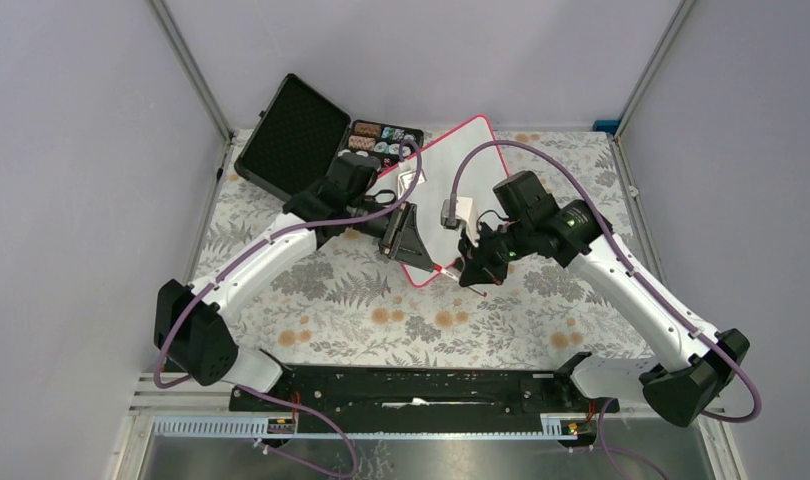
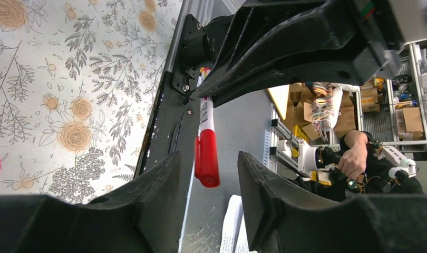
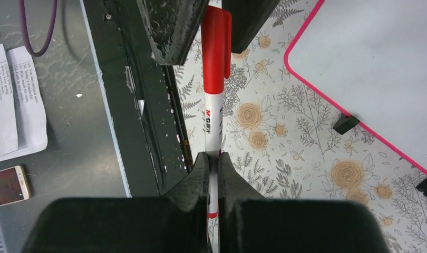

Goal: Write a sentence on the whiteboard
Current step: Open the whiteboard marker at the center of the board.

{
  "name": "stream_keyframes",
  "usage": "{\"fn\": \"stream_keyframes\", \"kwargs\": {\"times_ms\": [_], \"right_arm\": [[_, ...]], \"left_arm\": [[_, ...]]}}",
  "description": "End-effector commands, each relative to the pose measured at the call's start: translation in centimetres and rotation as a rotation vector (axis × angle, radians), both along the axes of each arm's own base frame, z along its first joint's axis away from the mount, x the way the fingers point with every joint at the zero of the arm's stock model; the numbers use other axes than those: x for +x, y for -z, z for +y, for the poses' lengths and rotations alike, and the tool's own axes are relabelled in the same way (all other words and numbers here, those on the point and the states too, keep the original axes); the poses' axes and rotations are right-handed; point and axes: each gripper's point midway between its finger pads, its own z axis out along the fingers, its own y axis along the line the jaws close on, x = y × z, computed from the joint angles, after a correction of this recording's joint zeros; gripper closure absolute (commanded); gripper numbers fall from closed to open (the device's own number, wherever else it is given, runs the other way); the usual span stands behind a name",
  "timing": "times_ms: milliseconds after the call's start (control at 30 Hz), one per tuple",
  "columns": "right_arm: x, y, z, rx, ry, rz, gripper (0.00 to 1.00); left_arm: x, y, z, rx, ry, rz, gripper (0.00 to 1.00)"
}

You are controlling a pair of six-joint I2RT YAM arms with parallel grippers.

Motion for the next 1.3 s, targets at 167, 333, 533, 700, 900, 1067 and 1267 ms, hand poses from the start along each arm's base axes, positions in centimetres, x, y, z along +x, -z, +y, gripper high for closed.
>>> {"fn": "stream_keyframes", "kwargs": {"times_ms": [167, 333, 533, 700, 900, 1067, 1267], "right_arm": [[-0.2, -1.8, 0.7, 0.018, -0.040, -0.032, 1.00], [0.5, -3.2, 1.3, 0.052, 0.001, -0.049, 0.65], [3.7, -8.6, 1.1, 0.298, 0.167, -0.012, 0.10], [3.7, -12.7, 2.5, 0.503, 0.170, 0.170, 0.08], [4.4, -15.6, 4.0, 0.656, 0.175, 0.348, 0.12], [4.5, -16.4, 4.8, 0.720, 0.147, 0.470, 0.14], [4.3, -18.7, 5.2, 0.885, 0.100, 0.640, 0.24]], "left_arm": [[-0.1, -0.7, -0.5, -0.052, 0.034, -0.014, 0.65], [-0.4, -1.3, -0.4, -0.091, 0.053, -0.024, 1.00], [1.9, -3.9, 2.1, -0.162, -0.020, -0.138, 1.00], [2.7, -8.6, 4.5, -0.340, -0.064, -0.270, 1.00], [3.1, -12.6, 6.7, -0.489, -0.160, -0.298, 1.00], [3.0, -13.9, 7.3, -0.554, -0.202, -0.312, 1.00], [3.1, -13.8, 7.3, -0.582, -0.219, -0.287, 1.00]]}}
